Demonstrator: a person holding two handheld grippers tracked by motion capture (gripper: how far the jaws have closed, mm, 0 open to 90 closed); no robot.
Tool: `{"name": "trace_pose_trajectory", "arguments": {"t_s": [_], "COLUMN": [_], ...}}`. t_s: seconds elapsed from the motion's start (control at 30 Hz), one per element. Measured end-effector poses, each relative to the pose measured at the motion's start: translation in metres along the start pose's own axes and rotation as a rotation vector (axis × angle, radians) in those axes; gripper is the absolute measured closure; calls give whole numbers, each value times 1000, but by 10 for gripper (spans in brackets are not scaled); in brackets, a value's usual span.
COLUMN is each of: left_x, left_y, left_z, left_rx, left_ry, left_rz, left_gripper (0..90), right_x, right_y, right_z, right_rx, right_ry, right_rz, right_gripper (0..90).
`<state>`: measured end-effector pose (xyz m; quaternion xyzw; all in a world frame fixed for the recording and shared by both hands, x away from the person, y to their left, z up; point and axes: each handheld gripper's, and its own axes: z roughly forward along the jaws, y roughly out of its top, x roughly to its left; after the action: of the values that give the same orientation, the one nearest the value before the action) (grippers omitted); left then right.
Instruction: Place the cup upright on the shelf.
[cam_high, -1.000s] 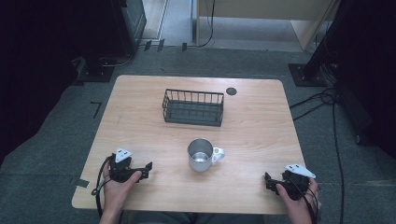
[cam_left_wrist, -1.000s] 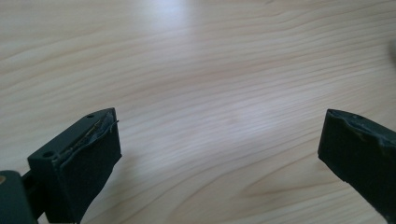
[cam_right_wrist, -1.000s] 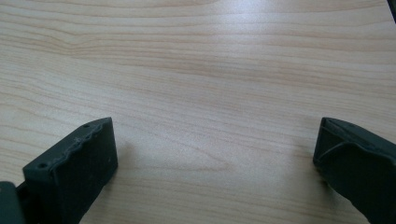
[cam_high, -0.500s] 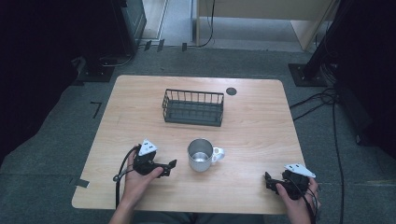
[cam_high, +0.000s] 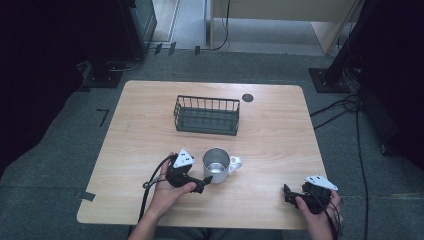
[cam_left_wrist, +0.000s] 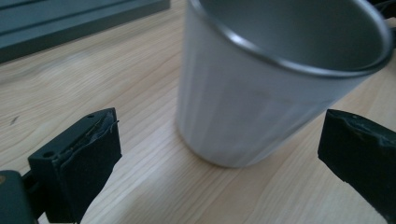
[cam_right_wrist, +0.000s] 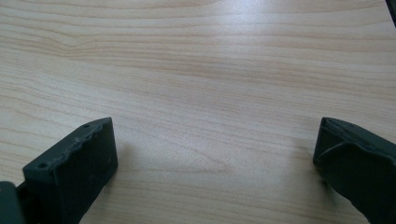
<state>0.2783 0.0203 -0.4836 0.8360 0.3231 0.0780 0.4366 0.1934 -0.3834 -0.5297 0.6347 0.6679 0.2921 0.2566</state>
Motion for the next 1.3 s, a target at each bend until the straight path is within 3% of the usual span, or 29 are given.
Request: {"name": "trace_pose_trajectory", "arguments": {"t_s": [0.2, 0.37, 0.53, 0.63, 0.73, 0.93, 1.3], "left_x": [-11, -17, -23, -24, -27, -27, -21], "left_y": [8, 16, 23, 25, 27, 29, 33], "left_z": [9, 17, 24, 27, 30, 27, 22], "left_rx": [-1, -12, -5, 5, 21, 22, 22], "left_ry": [-11, 13, 29, 38, 66, 76, 81], "left_rz": [11, -11, -7, 1, 27, 77, 96], "left_gripper": [0, 0, 0, 0, 53, 72, 80], "right_x": [0, 0, 0, 0, 0, 0, 0], "right_y": [0, 0, 0, 0, 0, 0, 0], "right_z": [0, 0, 0, 0, 0, 0, 0], "right_rx": [0, 0, 0, 0, 0, 0, 0], "right_ry": [0, 0, 0, 0, 0, 0, 0], "right_rz": [0, 0, 0, 0, 0, 1, 1], "right_gripper": [0, 0, 0, 0, 0, 0, 0]}}
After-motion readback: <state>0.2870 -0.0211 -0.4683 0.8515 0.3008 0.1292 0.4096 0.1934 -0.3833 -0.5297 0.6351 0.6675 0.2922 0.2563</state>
